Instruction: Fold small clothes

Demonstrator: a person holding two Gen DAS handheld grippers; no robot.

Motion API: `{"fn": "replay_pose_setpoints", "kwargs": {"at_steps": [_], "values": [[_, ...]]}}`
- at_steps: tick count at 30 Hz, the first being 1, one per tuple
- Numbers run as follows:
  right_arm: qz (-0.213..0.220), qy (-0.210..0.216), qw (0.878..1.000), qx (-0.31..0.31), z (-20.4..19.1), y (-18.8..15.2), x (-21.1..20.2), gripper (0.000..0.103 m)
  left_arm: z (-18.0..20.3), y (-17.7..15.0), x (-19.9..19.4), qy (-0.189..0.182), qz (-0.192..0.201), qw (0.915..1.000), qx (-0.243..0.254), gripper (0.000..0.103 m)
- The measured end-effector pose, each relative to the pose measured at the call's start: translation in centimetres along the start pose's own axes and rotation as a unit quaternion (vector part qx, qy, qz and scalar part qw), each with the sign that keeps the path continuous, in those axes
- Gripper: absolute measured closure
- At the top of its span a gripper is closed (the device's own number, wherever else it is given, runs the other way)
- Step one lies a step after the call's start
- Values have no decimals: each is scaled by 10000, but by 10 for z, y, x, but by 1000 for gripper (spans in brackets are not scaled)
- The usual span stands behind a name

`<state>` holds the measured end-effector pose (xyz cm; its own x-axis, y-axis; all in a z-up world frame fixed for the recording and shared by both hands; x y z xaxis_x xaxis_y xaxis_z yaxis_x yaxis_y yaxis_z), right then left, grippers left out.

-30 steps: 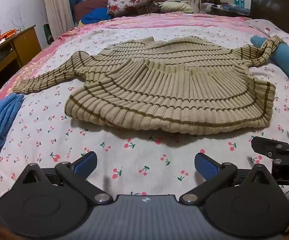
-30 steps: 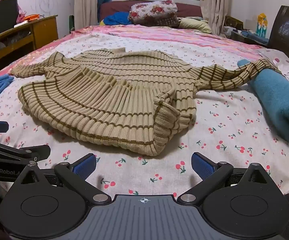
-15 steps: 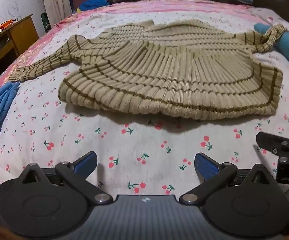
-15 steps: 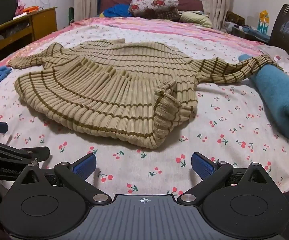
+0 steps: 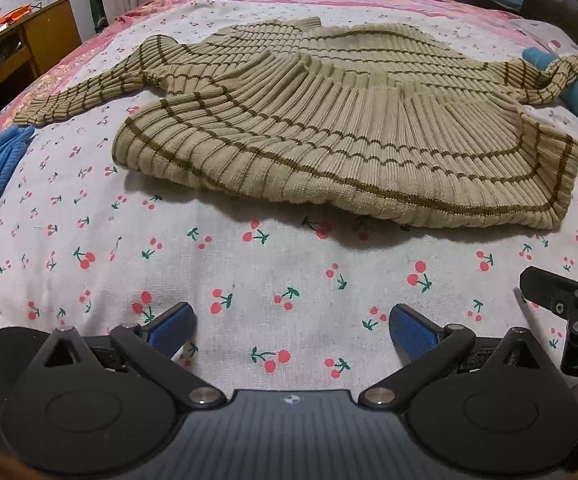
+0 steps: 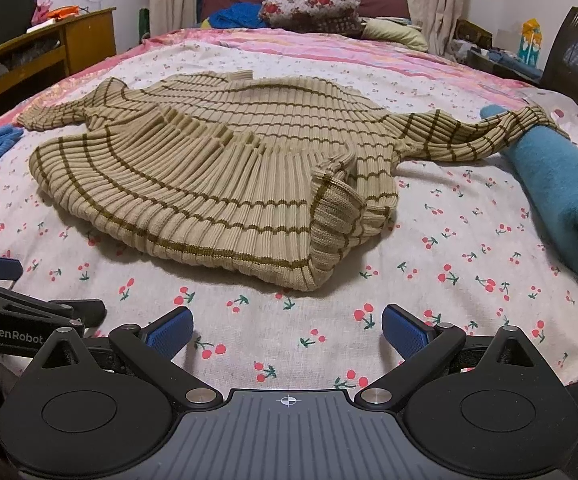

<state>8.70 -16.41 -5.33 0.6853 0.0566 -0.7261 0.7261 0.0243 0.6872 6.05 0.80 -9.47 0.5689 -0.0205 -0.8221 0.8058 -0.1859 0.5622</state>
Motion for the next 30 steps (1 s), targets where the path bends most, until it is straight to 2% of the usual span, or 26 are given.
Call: {"fn": "replay_pose_setpoints", "kwargs": {"at_steps": [19, 30], "values": [[-53, 65, 10000, 50, 0, -2, 0, 6, -1, 1, -3, -2, 42, 10000, 14, 0], [4, 115, 9999, 50, -1, 0, -2, 10, 7, 5, -13, 216, 192, 9984, 491, 0]]}}
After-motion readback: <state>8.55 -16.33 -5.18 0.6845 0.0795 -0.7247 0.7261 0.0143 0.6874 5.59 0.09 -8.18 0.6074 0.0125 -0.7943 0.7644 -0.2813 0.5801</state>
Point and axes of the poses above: each gripper's, at about its wrist camera, not at the fingertips, and x roughly the way its jaws point, z to its right, y to its top, the point moved 8 cm from there along x, roughly the way its jaws point, and after that the axes turned 7 degrees about x, right-handed, at the moved point
